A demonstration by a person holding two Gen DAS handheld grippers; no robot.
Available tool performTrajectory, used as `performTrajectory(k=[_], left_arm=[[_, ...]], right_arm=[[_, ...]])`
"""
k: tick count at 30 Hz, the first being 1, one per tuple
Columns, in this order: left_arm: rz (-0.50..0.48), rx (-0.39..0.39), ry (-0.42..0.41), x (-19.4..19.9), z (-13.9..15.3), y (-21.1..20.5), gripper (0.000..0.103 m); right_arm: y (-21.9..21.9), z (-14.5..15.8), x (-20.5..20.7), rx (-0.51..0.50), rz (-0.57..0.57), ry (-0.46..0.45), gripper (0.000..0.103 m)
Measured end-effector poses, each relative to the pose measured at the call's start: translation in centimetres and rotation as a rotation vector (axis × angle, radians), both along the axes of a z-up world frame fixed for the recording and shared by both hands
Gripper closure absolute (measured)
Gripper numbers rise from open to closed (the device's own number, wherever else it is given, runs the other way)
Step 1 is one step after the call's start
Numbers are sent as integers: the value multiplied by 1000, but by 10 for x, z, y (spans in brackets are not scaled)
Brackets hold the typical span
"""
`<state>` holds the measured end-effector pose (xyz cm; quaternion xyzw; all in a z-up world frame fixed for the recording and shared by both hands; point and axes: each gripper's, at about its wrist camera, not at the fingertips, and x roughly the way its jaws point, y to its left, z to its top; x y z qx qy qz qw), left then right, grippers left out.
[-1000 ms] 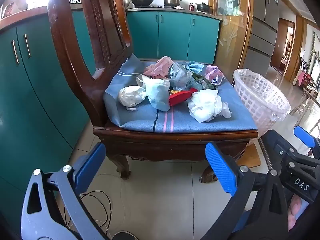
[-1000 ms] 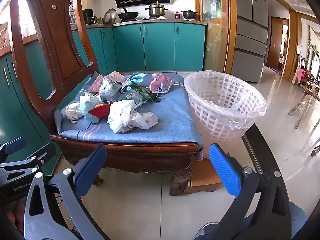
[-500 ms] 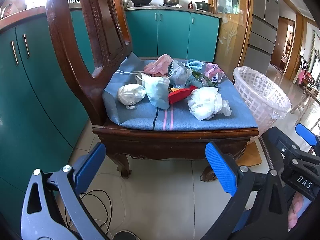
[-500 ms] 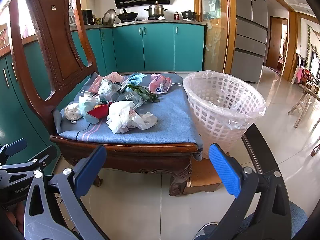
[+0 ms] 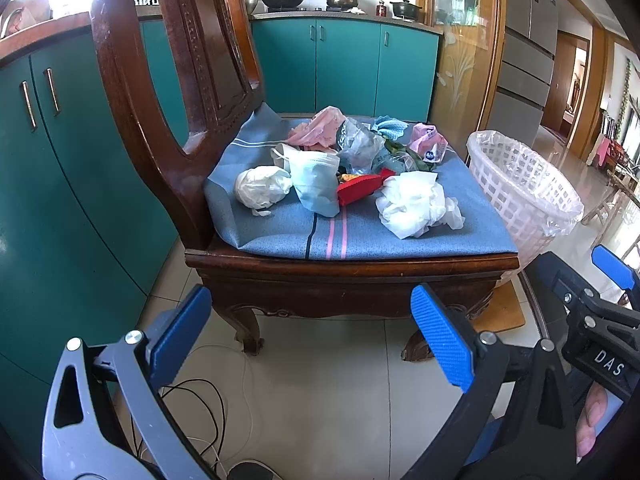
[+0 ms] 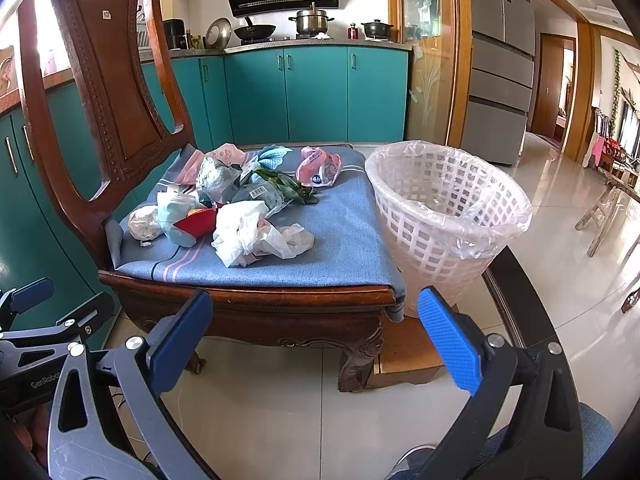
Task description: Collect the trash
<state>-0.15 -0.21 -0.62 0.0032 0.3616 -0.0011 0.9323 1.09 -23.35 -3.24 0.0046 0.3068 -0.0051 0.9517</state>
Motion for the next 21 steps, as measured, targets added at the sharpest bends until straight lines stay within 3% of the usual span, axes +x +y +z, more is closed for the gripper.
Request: performTrajectory(k=[21], left_arm=[[-1, 4, 2, -1, -1, 2, 3]], right_arm=[[3, -3, -1, -11, 4, 6, 3]])
